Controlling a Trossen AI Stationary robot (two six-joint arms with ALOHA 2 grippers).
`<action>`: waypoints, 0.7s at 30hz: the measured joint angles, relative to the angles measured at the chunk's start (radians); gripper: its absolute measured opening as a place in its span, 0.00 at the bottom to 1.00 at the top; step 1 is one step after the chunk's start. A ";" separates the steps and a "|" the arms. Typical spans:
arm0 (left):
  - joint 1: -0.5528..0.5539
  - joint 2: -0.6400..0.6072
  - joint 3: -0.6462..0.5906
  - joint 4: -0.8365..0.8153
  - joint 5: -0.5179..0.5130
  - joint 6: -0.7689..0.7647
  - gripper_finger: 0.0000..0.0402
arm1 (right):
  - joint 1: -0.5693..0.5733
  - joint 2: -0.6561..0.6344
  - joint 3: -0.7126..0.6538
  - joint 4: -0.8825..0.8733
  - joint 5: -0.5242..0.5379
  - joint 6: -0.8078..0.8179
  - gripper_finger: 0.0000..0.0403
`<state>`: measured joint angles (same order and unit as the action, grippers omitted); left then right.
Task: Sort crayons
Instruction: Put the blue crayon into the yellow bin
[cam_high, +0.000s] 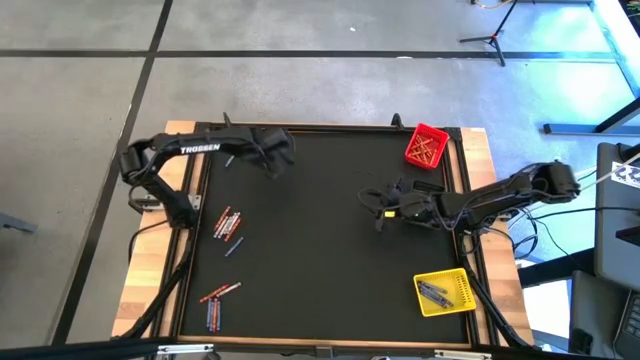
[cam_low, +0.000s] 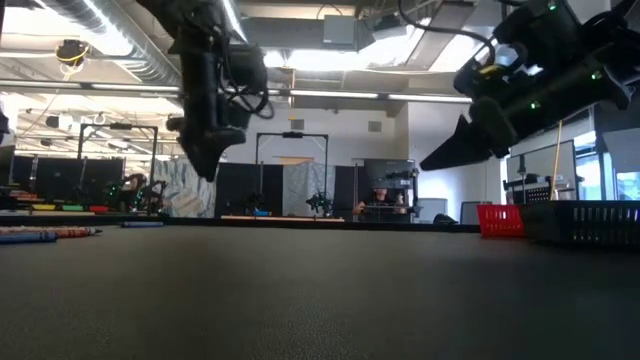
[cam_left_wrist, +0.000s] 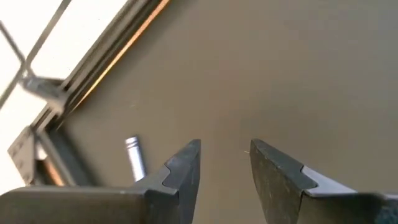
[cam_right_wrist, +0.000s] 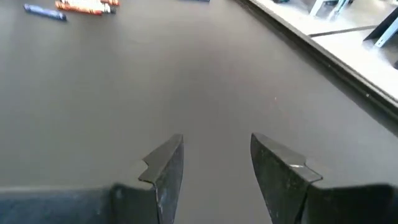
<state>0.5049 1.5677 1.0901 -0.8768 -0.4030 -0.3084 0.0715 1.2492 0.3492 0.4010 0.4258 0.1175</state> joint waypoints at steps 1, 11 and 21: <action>0.030 0.000 -0.004 -0.003 0.000 0.000 0.33 | 0.000 0.010 0.000 0.003 0.001 -0.001 0.46; 0.290 0.000 -0.065 -0.007 0.086 0.030 0.33 | 0.000 0.084 0.000 0.048 0.007 -0.020 0.46; 0.407 0.000 -0.133 0.003 0.151 0.055 0.33 | 0.000 0.086 0.000 0.048 0.007 -0.016 0.46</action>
<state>0.9116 1.5681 0.9568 -0.8736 -0.2520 -0.2529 0.0715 1.3354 0.3496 0.4488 0.4332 0.1012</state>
